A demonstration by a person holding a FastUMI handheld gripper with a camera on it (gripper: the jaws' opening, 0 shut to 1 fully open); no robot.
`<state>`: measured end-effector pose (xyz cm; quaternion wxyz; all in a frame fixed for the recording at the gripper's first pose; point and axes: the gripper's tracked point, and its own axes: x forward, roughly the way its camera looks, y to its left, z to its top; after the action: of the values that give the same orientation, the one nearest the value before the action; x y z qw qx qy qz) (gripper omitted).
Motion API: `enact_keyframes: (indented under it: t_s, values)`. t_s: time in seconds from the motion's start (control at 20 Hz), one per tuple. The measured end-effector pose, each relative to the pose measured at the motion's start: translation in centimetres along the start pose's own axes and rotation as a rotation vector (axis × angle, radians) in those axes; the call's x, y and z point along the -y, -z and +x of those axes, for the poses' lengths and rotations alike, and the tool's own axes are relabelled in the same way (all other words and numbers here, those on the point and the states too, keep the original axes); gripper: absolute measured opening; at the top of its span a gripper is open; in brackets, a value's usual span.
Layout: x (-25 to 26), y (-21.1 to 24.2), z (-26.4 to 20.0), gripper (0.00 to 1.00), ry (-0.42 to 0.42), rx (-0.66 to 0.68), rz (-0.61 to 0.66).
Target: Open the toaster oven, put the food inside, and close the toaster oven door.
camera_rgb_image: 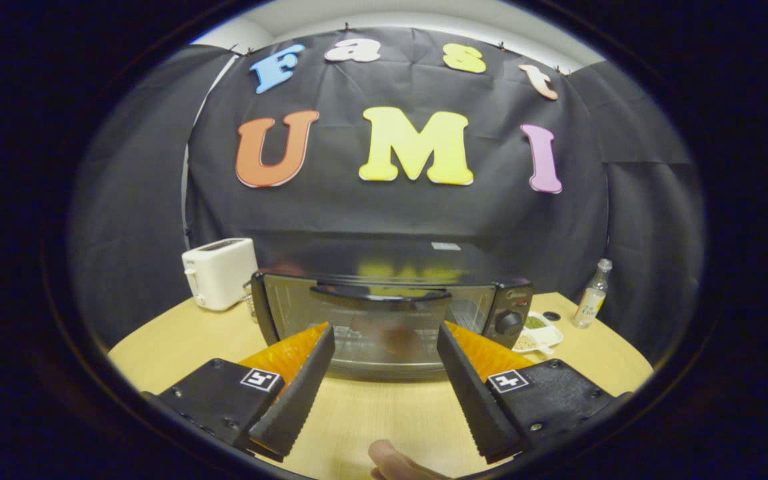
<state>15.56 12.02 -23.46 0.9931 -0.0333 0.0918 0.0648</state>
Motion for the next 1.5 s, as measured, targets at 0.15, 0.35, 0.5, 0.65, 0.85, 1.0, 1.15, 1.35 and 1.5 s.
enact_keyframes:
  t_s: [0.15,0.35,0.5,0.65,0.85,1.0,1.15,1.35,1.5]
  values:
    - [-0.1,-2.9,-4.7,0.98,-0.029,0.069,-0.016]
    - [1.7,-4.7,-10.0,0.98,0.02,0.113,-0.045]
    - [3.3,-5.5,-13.6,0.98,0.052,0.118,-0.041]
    - [4.9,-7.1,-16.5,1.0,0.079,0.136,-0.023]
    - [5.8,-8.7,-20.0,1.0,0.065,0.162,0.022]
    - [6.6,-9.8,-22.4,1.0,0.07,0.168,0.051]
    - [6.4,-11.6,-24.8,1.0,0.049,0.195,0.062]
    - [7.0,-13.7,-27.8,1.0,0.068,0.244,0.056]
    - [6.0,-14.1,-29.2,1.0,0.041,0.246,0.05]
